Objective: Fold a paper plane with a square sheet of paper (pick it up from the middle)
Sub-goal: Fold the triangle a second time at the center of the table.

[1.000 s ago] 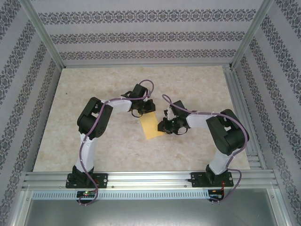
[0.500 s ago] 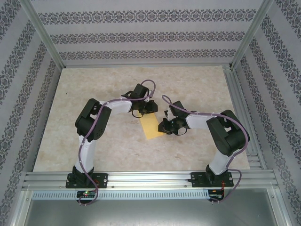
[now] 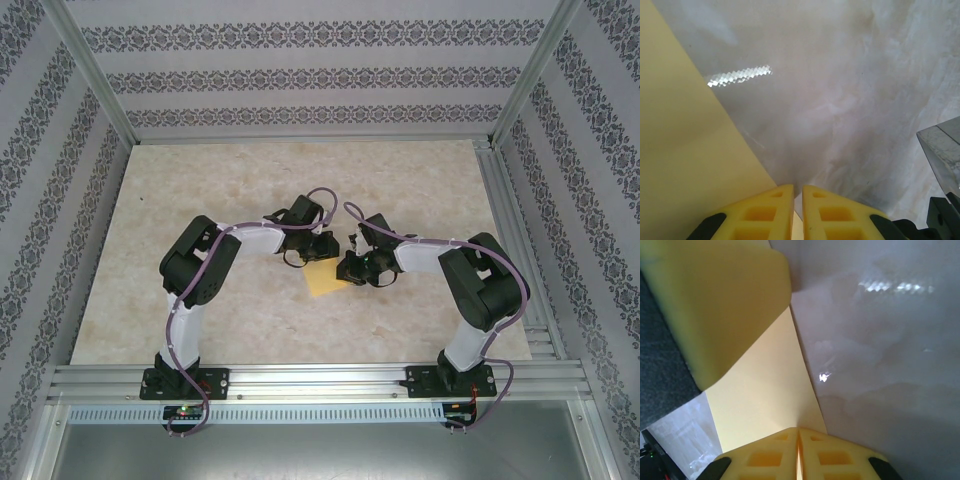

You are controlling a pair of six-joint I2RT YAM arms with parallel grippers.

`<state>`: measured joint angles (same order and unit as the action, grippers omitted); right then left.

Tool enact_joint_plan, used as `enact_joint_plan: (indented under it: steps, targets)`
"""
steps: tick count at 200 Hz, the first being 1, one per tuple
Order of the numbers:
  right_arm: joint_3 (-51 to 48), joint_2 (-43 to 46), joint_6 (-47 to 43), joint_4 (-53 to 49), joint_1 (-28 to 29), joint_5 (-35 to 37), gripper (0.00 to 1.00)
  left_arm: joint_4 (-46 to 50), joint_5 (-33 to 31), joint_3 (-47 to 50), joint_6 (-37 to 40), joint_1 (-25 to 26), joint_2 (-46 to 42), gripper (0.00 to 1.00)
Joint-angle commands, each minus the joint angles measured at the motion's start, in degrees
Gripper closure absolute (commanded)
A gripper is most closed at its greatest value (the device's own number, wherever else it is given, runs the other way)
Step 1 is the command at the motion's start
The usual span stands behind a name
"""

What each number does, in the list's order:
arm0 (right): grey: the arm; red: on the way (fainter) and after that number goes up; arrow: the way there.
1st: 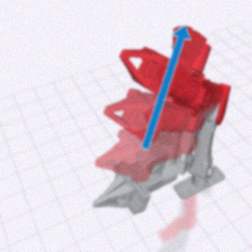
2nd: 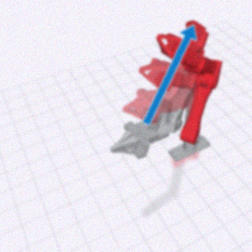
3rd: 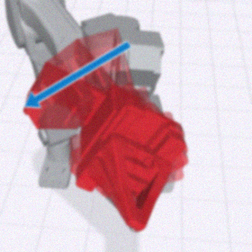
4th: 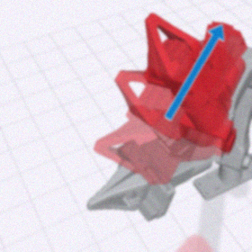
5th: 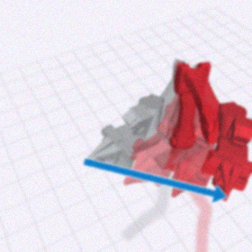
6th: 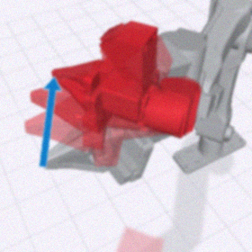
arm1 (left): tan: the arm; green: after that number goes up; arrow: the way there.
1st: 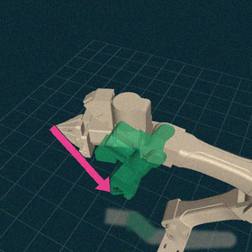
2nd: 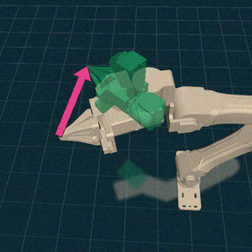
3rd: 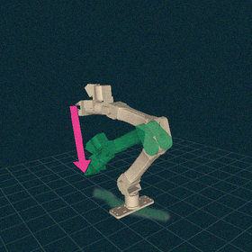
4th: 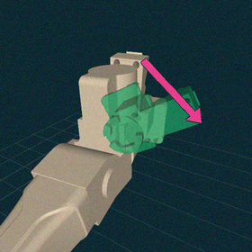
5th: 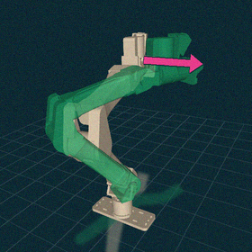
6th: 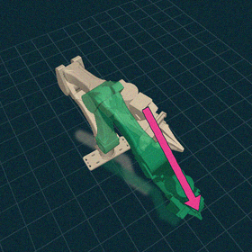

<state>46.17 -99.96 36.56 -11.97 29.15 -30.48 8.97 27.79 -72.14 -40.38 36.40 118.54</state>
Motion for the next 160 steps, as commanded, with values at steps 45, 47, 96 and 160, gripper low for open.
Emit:
enact_joint_plan:
  steps: [45,47,96,160]
  targets:
    - [-2.16,-6.01,-1.26,-9.08,1.62,8.15,0.9,0.26,-3.27,-3.39,0.31,-2.27,2.99,0.87]
    - [-2.19,-6.03,-1.3,-9.16,1.57,8.26,0.9,0.19,-3.23,-3.5,0.31,-2.36,3.03,0.87]
    - [-2.58,-6.78,-1.49,-9.79,1.96,9.03,0.9,0.61,-2.07,-7.3,0.99,-5.16,5.51,0.87]
    - [-3.05,-7.0,-1.47,-9.83,2.14,9.41,0.9,2.98,-3.78,-10.58,2.74,-8.22,8.17,0.86]
